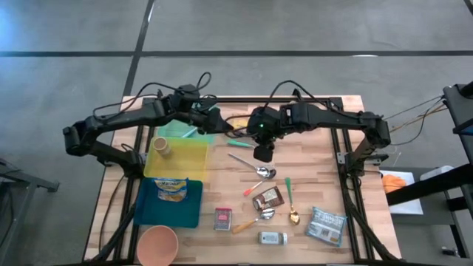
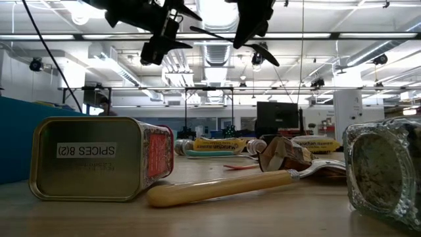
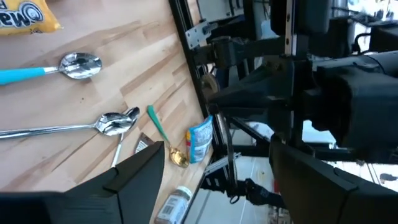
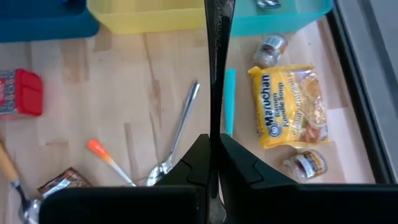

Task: Pick & Place Food Item
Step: Put the black spoon into the green bin

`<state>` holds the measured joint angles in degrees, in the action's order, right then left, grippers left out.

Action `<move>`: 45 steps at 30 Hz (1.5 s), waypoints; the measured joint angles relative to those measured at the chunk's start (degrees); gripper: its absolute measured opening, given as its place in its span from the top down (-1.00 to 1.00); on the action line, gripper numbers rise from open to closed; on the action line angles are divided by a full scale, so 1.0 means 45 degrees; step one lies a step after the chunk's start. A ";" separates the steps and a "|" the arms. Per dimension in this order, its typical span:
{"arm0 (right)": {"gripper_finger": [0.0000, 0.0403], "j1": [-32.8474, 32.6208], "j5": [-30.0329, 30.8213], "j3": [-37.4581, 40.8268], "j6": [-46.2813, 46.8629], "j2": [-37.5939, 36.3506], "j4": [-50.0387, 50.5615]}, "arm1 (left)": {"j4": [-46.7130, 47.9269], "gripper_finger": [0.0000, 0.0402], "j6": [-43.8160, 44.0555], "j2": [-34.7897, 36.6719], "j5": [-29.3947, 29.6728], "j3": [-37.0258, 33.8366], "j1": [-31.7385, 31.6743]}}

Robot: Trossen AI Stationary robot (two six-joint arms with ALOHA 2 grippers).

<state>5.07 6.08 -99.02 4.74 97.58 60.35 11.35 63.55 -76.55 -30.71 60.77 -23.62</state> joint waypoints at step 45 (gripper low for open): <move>0.94 0.0686 -0.1018 -0.0019 -0.0156 0.0199 -0.1956 | -0.0665 0.25 0.0538 0.0009 0.0488 0.0015 0.0140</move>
<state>8.16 1.50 -99.11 4.04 98.48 51.55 8.36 65.97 -76.51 -28.51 60.84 -22.99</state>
